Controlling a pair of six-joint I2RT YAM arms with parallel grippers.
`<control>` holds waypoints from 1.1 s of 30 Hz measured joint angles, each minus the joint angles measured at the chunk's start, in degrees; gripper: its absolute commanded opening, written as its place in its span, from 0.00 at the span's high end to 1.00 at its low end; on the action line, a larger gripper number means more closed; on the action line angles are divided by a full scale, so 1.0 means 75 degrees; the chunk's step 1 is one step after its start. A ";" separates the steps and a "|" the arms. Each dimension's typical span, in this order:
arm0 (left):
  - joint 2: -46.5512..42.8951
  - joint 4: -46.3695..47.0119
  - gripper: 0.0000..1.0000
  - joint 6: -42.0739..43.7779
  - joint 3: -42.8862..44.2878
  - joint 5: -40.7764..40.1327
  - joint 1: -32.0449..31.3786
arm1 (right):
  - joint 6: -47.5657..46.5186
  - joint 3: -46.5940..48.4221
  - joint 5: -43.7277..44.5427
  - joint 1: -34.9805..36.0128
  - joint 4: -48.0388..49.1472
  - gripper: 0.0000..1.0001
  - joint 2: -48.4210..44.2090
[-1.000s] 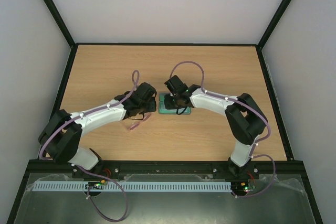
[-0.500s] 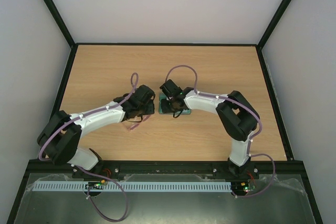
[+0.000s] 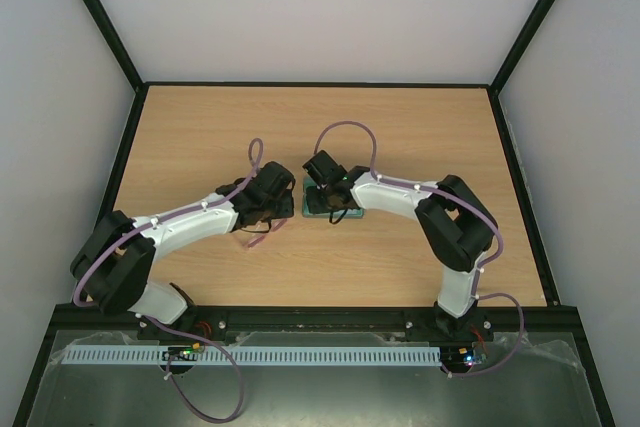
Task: Organize the sunglasses
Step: Adjust the glasses cleaning cloth in the sunglasses case.
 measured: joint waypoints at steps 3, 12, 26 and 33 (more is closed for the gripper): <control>0.0000 0.0000 0.82 0.0000 0.0000 0.0000 0.0017 | -0.0006 0.0082 -0.0003 0.0000 -0.0003 0.83 0.0003; 0.0000 -0.0003 0.82 0.0000 0.0000 0.0000 0.0020 | -0.0029 0.0204 -0.0032 0.0000 0.0064 0.87 0.0248; 0.0000 -0.0003 0.82 0.0000 0.0000 0.0000 0.0020 | -0.0055 -0.0015 0.0003 0.0061 0.0356 0.90 0.0358; 0.0000 -0.0003 0.82 0.0000 0.0000 0.0000 0.0020 | -0.0055 -0.0166 0.0114 0.0085 0.0376 0.75 0.0181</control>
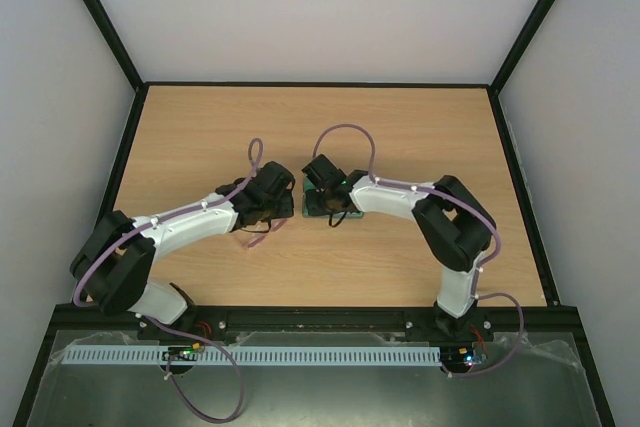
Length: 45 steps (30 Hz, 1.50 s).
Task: Organize the sunglasses
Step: Adjust the glasses cleaning cloth in the sunglasses case, then pick up the sunglasses from the center of the board.
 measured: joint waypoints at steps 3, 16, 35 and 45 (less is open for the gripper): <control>0.0000 0.0000 0.81 0.0000 0.0000 0.0003 0.0000 | 0.0000 -0.0055 0.0064 0.0000 -0.0009 0.74 -0.0405; 0.0000 -0.0038 0.42 -0.0009 0.0000 -0.0012 0.0000 | 0.0044 -0.0662 0.0784 -0.0105 -0.0093 0.68 -0.2387; -0.1102 -0.0755 0.01 0.0090 -0.0134 -0.0213 0.0918 | 0.0178 -0.2611 0.0781 -0.0801 -0.0391 0.63 -0.3958; -0.2314 -0.1259 0.01 -0.0242 -0.0624 0.0032 0.1373 | 0.0061 -0.2664 0.0568 -0.0860 -0.0487 0.48 -0.4284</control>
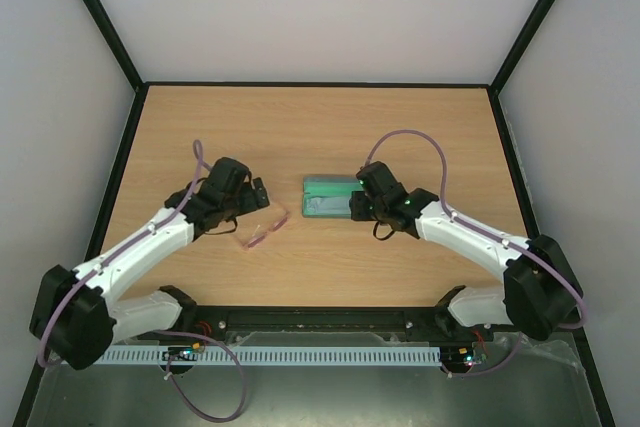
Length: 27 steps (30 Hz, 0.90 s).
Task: Organize the sunglasses
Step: Pick up the sunglasses from the center of the board.
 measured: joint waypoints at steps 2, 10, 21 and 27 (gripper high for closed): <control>-0.0321 -0.0125 0.00 -0.0099 -0.0017 0.0111 0.0140 | -0.0070 0.0000 -0.0131 0.0000 -0.0017 0.44 -0.0079; -0.1676 -0.0638 0.00 -0.0321 -0.0047 0.0516 0.0277 | -0.0452 0.0548 -0.0909 0.0058 -0.0259 0.43 -0.0172; -0.3034 -0.1212 0.00 -0.0423 -0.0108 0.0615 0.0353 | -0.0810 0.3115 -0.1008 0.1381 -0.0516 0.44 0.1999; -0.3506 -0.1524 0.01 -0.0414 -0.0085 0.0621 0.0385 | -0.0903 0.4625 -0.0784 0.2046 -0.0857 0.47 0.3477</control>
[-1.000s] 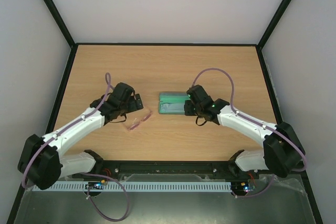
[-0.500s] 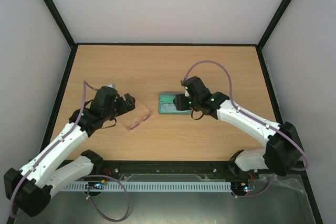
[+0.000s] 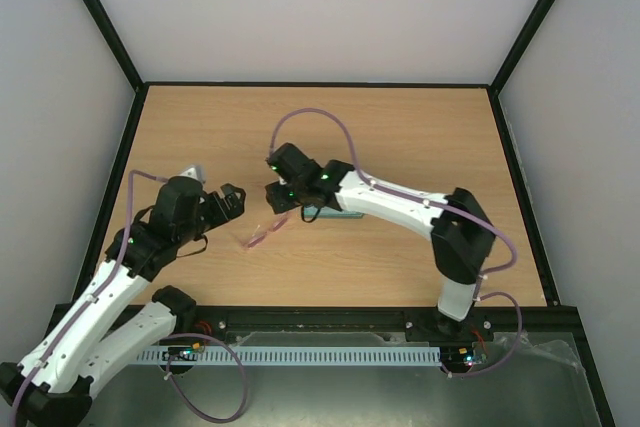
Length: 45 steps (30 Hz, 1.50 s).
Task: Organize the sunglasses
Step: Pick up the sunglasses from the center of the board.
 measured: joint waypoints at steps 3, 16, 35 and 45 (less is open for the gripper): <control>-0.0236 -0.0187 0.01 0.0000 0.0038 0.0023 0.0006 | -0.0020 0.0734 0.0265 0.0149 -0.0224 0.48 0.0743; -0.0816 -0.0702 0.00 0.0134 0.0210 0.0192 0.0006 | -0.0493 0.2430 0.1454 0.0160 -0.1486 0.57 0.3051; -0.0705 -0.0662 0.00 0.0289 0.0093 0.0347 0.0006 | -0.0845 0.3107 0.0667 -0.0303 -0.1620 0.66 0.3652; -0.0615 -0.0641 0.00 0.0289 0.0085 0.0393 0.0006 | -0.0906 0.3188 0.0580 -0.0294 -0.1635 0.77 0.3928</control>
